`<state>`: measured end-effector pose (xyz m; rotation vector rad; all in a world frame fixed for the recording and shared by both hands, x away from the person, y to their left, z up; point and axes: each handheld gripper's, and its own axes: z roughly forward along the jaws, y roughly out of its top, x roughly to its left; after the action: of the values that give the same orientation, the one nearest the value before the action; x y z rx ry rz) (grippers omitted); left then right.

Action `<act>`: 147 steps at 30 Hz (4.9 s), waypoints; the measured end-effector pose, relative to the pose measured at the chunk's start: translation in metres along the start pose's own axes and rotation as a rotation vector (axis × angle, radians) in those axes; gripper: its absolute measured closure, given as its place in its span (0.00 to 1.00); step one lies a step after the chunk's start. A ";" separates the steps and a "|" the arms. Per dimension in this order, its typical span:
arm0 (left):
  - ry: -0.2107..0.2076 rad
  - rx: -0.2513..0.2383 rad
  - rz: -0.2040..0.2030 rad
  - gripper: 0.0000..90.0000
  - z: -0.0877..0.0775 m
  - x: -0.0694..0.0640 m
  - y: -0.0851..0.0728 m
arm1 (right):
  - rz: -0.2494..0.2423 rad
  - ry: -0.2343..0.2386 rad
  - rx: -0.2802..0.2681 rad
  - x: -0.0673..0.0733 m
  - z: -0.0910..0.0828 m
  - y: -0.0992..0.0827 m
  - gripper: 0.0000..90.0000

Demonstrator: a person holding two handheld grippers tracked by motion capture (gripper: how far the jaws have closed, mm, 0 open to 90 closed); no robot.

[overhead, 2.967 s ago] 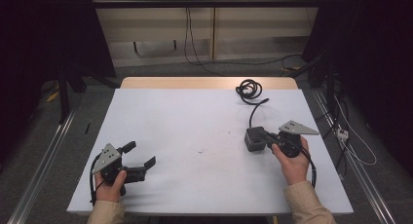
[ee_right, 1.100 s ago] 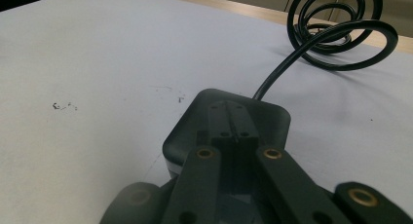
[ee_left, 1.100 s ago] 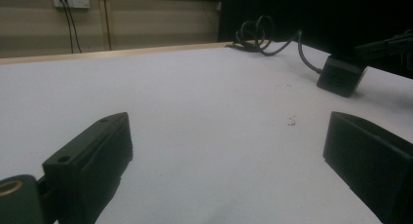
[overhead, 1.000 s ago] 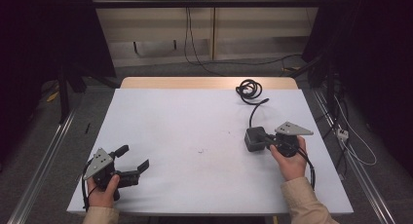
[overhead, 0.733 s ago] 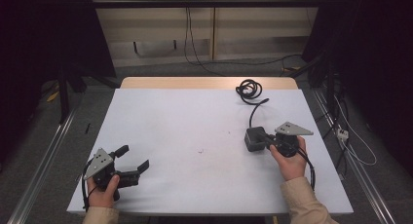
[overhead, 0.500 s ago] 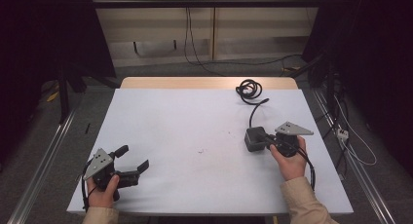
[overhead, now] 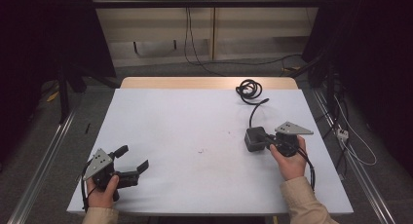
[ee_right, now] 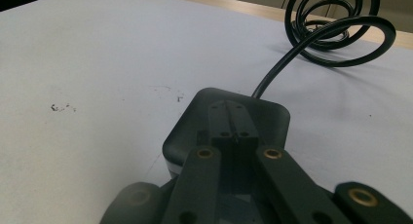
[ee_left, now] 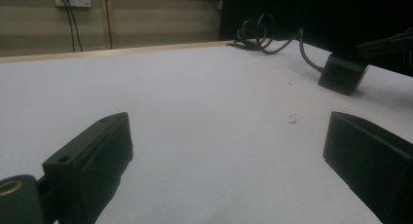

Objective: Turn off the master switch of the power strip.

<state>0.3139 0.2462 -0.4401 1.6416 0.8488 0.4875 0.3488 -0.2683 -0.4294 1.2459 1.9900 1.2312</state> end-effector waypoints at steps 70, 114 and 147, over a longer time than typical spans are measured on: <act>-0.001 0.003 -0.001 0.04 0.001 0.001 0.000 | 0.008 0.007 0.001 -0.001 0.000 0.000 1.00; -0.002 0.000 -0.002 0.04 0.001 0.002 0.000 | 0.049 0.044 -0.015 -0.002 -0.002 0.004 0.89; 0.001 -0.014 -0.007 0.04 -0.001 0.001 0.002 | 0.062 0.047 -0.054 0.008 -0.010 0.011 0.16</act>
<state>0.3139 0.2474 -0.4378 1.6256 0.8502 0.4888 0.3420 -0.2638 -0.4149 1.2710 1.9509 1.3470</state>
